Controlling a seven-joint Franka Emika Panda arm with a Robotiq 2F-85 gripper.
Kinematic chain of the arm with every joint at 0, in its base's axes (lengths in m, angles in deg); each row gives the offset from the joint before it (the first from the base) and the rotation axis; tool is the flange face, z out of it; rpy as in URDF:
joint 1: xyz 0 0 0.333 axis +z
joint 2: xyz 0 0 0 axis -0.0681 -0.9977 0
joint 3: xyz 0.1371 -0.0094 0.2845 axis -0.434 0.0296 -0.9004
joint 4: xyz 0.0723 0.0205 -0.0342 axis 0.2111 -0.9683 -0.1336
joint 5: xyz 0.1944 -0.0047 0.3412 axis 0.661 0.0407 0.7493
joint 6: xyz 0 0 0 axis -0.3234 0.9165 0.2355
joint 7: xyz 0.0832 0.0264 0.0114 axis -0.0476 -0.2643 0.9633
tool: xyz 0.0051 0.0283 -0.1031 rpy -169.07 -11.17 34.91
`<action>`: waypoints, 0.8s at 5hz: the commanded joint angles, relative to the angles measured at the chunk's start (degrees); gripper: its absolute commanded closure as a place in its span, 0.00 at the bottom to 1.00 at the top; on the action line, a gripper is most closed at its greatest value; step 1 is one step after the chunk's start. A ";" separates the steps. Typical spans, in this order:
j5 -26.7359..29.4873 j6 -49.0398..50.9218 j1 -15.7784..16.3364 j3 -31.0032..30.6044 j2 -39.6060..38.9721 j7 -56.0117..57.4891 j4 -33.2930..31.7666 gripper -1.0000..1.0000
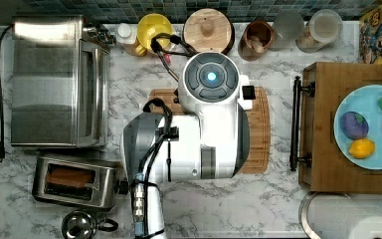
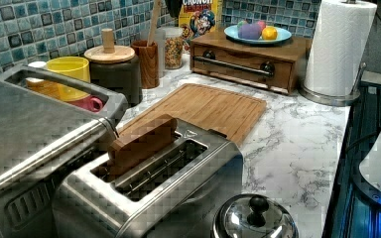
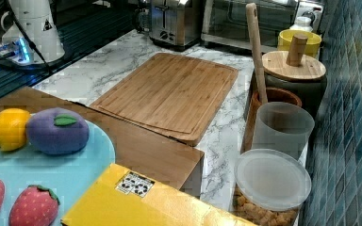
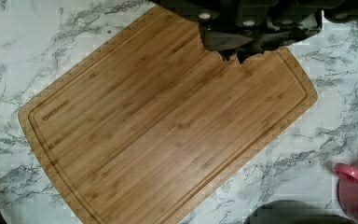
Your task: Turn on the toaster.
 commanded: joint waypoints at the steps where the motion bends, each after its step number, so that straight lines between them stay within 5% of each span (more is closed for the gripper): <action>1: 0.01 -0.31 0.09 -0.15 0.67 1.61 0.02 1.00; 4: 2.24 -7.09 3.84 -3.79 5.38 4.62 -9.89 1.00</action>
